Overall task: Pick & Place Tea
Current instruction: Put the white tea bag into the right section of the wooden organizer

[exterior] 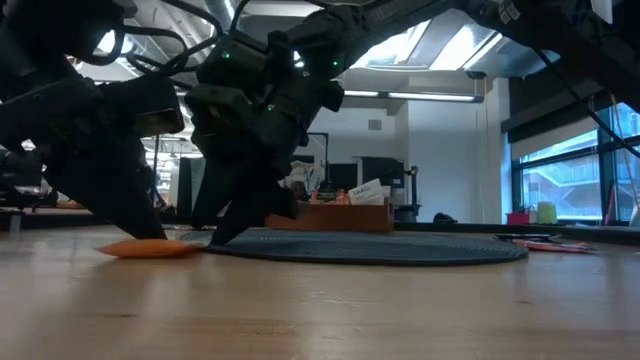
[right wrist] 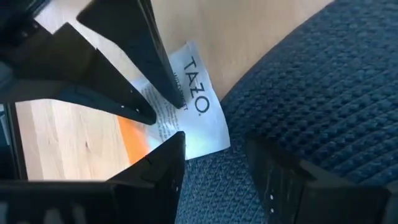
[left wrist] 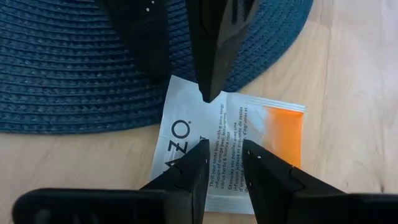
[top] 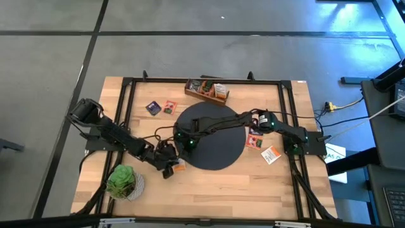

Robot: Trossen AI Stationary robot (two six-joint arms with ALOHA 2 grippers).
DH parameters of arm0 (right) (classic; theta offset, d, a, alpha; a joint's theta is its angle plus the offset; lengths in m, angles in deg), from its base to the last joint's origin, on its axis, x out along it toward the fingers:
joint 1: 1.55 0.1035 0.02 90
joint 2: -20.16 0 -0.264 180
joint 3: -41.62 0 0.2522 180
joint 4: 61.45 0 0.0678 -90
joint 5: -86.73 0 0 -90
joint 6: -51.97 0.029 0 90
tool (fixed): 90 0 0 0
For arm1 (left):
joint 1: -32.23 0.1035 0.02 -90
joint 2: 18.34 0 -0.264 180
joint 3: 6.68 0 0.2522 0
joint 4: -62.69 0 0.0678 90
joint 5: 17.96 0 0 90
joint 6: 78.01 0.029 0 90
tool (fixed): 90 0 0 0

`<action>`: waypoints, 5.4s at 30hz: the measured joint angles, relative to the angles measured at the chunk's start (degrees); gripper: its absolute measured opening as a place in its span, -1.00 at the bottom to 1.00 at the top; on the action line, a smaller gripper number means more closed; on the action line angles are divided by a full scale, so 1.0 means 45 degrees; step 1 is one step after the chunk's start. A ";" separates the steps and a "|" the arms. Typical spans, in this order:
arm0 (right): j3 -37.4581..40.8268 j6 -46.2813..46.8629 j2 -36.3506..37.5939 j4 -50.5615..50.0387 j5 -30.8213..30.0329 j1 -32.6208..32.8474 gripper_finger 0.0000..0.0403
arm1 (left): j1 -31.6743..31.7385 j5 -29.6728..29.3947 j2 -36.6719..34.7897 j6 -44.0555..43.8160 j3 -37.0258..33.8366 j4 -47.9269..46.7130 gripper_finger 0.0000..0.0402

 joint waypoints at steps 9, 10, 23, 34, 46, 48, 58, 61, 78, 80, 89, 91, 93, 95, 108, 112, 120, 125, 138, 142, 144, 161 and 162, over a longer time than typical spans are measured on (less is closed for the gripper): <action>0.0033 0.0631 -0.0026 0.0082 0.0517 -0.0018 -0.16 | 0.0023 -0.0630 0.0065 -0.0199 -0.0053 0.0187 -0.53; 0.0036 0.0657 -0.0031 0.0079 0.0544 -0.0032 -0.18 | 0.0023 -0.0713 0.0069 -0.0203 -0.0053 0.0187 -0.53; 0.0077 0.0620 -0.0096 0.0386 0.0536 -0.0303 -0.78 | 0.0033 -0.1015 0.0074 -0.0004 -0.0068 0.0156 -0.53; -0.0205 -0.0425 -0.0089 0.0172 0.0824 -0.0429 -0.98 | 0.0068 -0.0648 -0.1524 -0.0437 -0.0167 -0.0229 -0.53; -0.1787 -0.3116 0.1783 -0.2136 0.1366 -0.2649 -0.99 | 0.1774 -0.2388 -0.7304 0.2399 -0.0092 -0.0282 -0.53; -0.1703 -0.3375 0.2529 -0.2524 0.0855 -0.3313 -0.99 | 0.2368 -0.2583 -0.8026 0.2962 -0.0089 -0.0365 -0.53; -0.1289 -0.4687 0.4890 -0.4543 -0.2789 -0.5031 -0.99 | 0.5344 -0.0940 -0.9077 0.4134 -0.0082 -0.1445 -0.53; -0.0107 -0.4399 0.5676 -0.4511 -0.2834 -0.5570 -0.99 | 0.5941 -0.0079 -0.9077 0.4129 -0.0082 -0.2172 -0.53; 0.7408 -0.4206 0.8937 0.0450 -0.6999 -0.6399 -1.00 | 0.7392 -0.0185 -0.9067 0.4730 -0.0082 -0.2552 -0.53; 0.7984 -0.4316 0.8928 0.0651 -0.7610 -0.6424 -1.00 | 0.7463 -0.0188 -0.9067 0.4725 -0.0077 -0.2552 -0.53; 0.9652 -0.5140 0.8924 0.2409 -0.9092 -0.6433 -0.97 | 0.7768 -0.0183 -0.9067 0.4919 -0.0068 -0.2552 -0.53; 0.9918 -0.5027 0.8924 0.2760 -0.8798 -0.6433 -0.97 | 0.7837 -0.0188 -0.9067 0.4914 -0.0068 -0.2552 -0.53; 1.0175 -0.5002 0.8924 0.3360 -0.8545 -0.6385 -0.97 | 0.7893 -0.0189 -0.9067 0.4924 -0.0068 -0.2552 -0.53; 1.0437 -0.5055 0.8924 0.3857 -0.8520 -0.6341 -0.96 | 0.7921 -0.0218 -0.9067 0.4929 -0.0068 -0.2552 -0.53; 1.0271 -0.4450 0.8947 0.3701 -0.7478 -0.6402 -0.95 | 0.7964 -0.0227 -0.9067 0.4929 -0.0063 -0.2552 -0.53; 0.9538 -0.4741 0.8992 0.3424 -0.6447 -0.6589 -0.85 | 0.7964 -0.0222 -0.9062 0.4929 -0.0063 -0.2552 -0.53; 0.8562 -0.4391 0.9026 0.1517 -0.6446 -0.7370 -0.48 | 0.7964 -0.0210 -0.9062 0.4918 -0.0063 -0.2832 -0.53; 0.8597 -0.3401 0.9026 0.1282 -0.5814 -0.7695 -0.39 | 0.7964 -0.0212 -0.9062 0.4924 -0.0063 -0.2887 -0.53; 0.8582 -0.5499 0.9026 0.2165 -0.3900 -0.7738 -0.38 | 0.7964 -0.0324 -0.9062 0.5041 -0.0063 -0.2839 -0.53; 0.8572 -0.5553 0.9026 0.2273 -0.4284 -0.7715 -0.38 | 0.7964 -0.0324 -0.9062 0.5036 -0.0063 -0.2839 -0.53; 0.8572 -0.5473 0.9026 0.2234 -0.4756 -0.7727 -0.38 | 0.7964 -0.0326 -0.9062 0.5033 -0.0063 -0.2838 -0.53; 0.8571 -0.4968 0.9026 0.2222 -0.4496 -0.7803 -0.35 | 0.7964 -0.0238 -0.9062 0.4696 -0.0063 -0.2834 -0.53; 0.8572 -0.4862 0.9026 0.2221 -0.4315 -0.7804 -0.33 | 0.7964 -0.0212 -0.9062 0.4675 -0.0063 -0.2834 -0.53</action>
